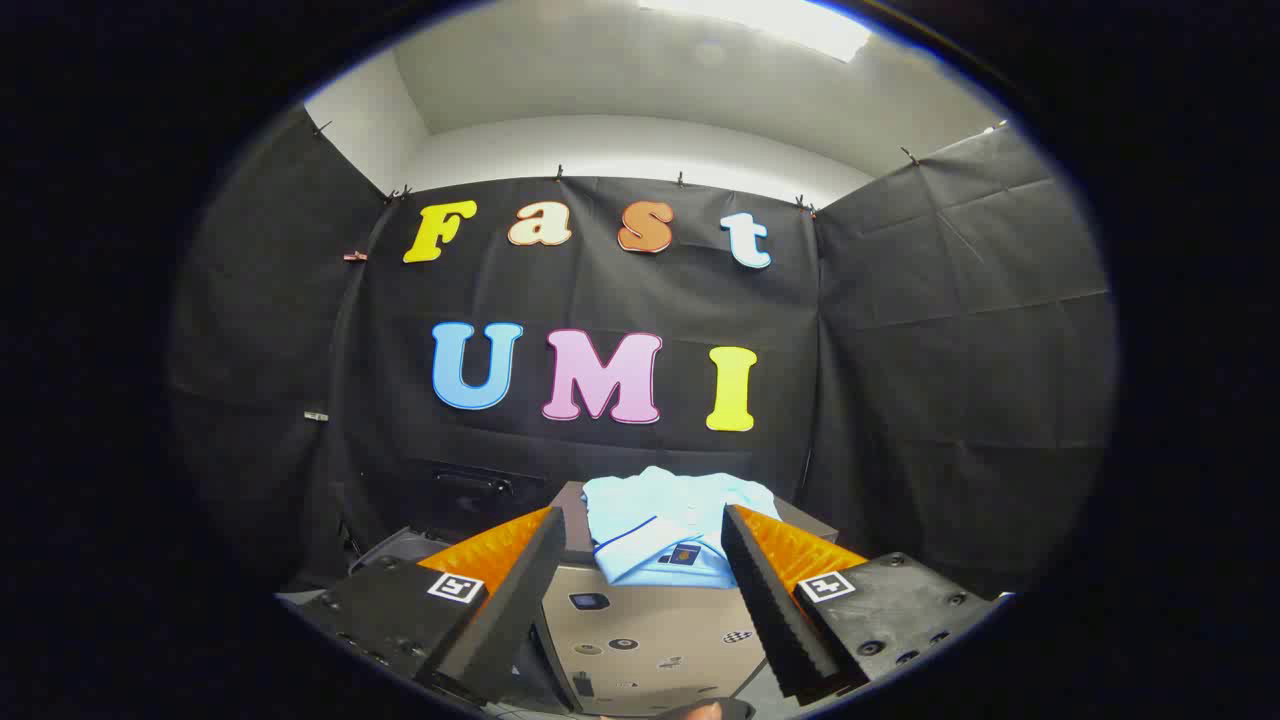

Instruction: Put the clothes into the washing machine and then close the washing machine lid.

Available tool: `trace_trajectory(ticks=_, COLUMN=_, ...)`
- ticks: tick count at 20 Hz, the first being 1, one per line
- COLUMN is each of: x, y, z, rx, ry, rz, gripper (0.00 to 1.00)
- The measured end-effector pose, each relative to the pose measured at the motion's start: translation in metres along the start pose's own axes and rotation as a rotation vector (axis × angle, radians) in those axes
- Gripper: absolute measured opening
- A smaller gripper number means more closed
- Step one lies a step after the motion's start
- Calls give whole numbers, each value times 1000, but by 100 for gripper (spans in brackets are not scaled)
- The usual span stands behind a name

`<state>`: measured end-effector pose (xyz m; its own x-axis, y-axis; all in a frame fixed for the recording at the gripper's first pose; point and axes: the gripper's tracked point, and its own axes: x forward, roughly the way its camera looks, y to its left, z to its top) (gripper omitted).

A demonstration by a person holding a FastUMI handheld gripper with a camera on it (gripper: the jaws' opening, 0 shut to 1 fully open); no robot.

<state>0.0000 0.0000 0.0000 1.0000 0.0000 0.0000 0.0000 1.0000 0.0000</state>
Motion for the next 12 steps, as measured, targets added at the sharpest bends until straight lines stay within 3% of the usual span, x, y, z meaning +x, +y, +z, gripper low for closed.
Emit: trace_trajectory(ticks=12, x=8, y=-4, z=0, rx=32, ry=0, rz=0, gripper=98)
